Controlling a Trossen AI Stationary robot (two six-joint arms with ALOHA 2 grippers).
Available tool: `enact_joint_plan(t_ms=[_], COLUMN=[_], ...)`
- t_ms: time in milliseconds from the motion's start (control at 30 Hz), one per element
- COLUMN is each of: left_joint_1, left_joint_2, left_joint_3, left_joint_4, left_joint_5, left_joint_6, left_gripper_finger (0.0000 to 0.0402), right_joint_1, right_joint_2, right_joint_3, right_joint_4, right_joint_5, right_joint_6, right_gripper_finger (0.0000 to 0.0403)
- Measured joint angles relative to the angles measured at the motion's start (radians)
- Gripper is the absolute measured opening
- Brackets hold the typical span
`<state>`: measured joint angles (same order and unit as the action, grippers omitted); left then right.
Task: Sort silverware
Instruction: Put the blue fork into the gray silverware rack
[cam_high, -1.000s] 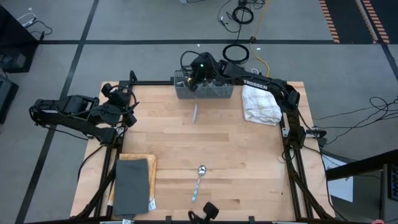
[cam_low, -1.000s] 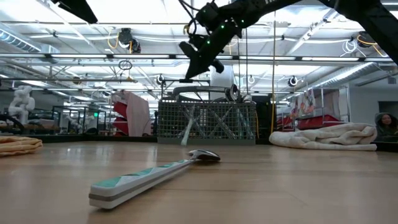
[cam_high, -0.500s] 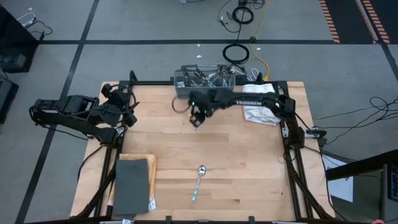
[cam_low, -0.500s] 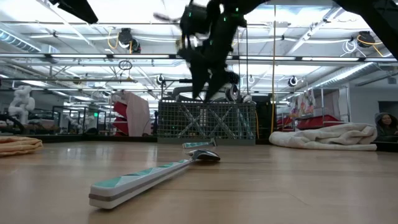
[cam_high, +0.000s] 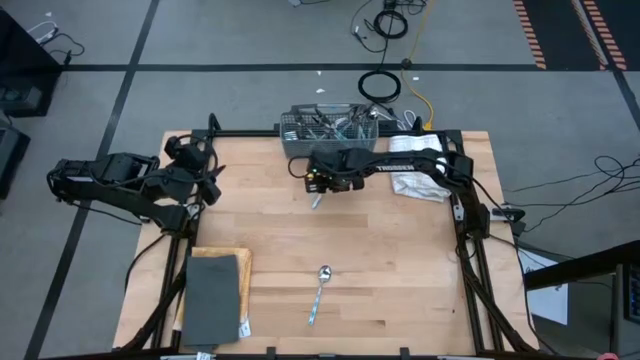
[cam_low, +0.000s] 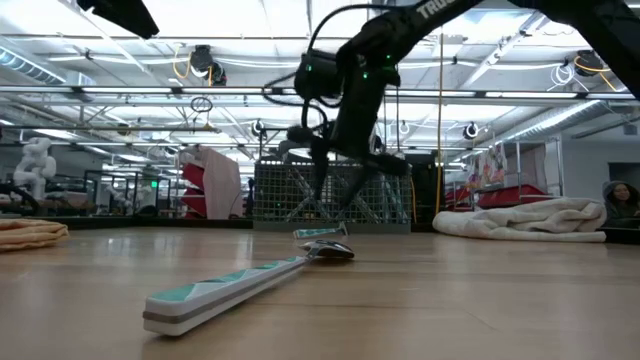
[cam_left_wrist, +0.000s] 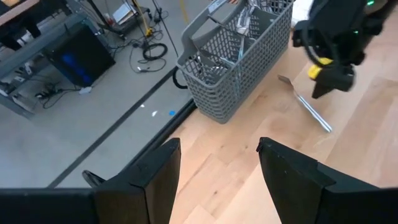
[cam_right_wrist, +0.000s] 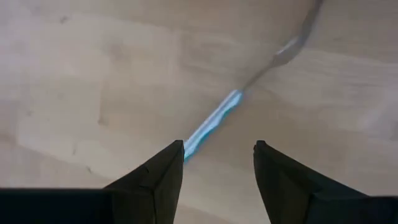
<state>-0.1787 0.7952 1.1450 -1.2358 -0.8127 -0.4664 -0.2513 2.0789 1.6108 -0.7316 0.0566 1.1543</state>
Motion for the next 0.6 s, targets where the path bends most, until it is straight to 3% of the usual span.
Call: enact_joint_plan(t_ms=[200,333,600], left_joint_1=[0.0,0.001,0.001], left_joint_2=[0.0,0.0,0.0], left_joint_3=[0.0,0.0,0.0], left_joint_4=[-0.005,-0.012,-0.046], left_joint_5=[0.024,0.024,0.024], left_joint_6=[0.001,0.005,0.01], left_gripper_finger=[0.0224,0.0224,0.0224], right_joint_1=[-0.027,-0.043,-0.049], right_joint_2=[0.042,0.082,0.111], right_joint_3=[0.0,0.0,0.002], right_joint_4=[0.071,0.134,0.061], right_joint_5=[0.013,-0.053,-0.108], right_joint_6=[0.049,0.085,0.093], right_gripper_finger=[0.0183,0.0183,0.0183])
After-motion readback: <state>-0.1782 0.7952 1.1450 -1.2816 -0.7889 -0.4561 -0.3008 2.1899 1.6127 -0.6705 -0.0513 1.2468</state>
